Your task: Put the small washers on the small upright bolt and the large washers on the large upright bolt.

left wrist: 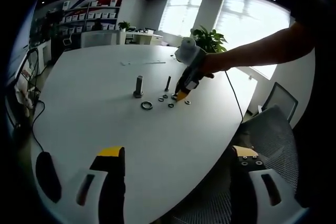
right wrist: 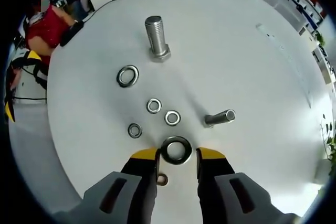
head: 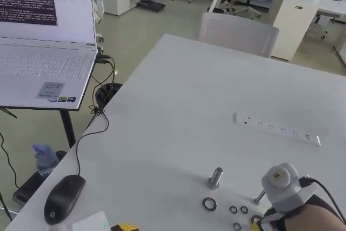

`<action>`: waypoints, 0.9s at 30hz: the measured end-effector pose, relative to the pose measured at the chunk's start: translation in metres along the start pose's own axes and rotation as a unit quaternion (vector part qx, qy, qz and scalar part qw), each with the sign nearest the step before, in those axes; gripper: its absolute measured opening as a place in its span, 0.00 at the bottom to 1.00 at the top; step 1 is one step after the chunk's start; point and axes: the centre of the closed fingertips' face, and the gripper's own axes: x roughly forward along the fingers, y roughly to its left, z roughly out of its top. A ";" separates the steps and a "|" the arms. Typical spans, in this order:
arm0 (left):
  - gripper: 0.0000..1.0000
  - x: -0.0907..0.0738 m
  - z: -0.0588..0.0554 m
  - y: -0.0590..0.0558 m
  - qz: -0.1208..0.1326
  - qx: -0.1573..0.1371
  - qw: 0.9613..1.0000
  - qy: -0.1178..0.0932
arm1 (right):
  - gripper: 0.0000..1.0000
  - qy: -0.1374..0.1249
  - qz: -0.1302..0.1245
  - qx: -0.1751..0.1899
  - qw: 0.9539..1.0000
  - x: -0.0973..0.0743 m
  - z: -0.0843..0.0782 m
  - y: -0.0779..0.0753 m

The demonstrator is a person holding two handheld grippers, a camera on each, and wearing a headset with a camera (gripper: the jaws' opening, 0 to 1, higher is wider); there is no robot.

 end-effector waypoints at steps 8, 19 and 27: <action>0.80 0.000 -0.004 -0.002 -0.003 -0.001 1.000 0.007 | 0.26 0.003 -0.004 0.002 1.000 0.000 0.000 0.000; 0.78 0.001 -0.004 -0.003 -0.004 -0.001 1.000 0.009 | 0.22 0.020 -0.009 -0.011 1.000 0.000 -0.001 0.000; 0.77 0.001 -0.006 -0.005 -0.008 0.000 1.000 0.012 | 0.21 0.025 -0.004 -0.003 1.000 -0.001 -0.002 0.000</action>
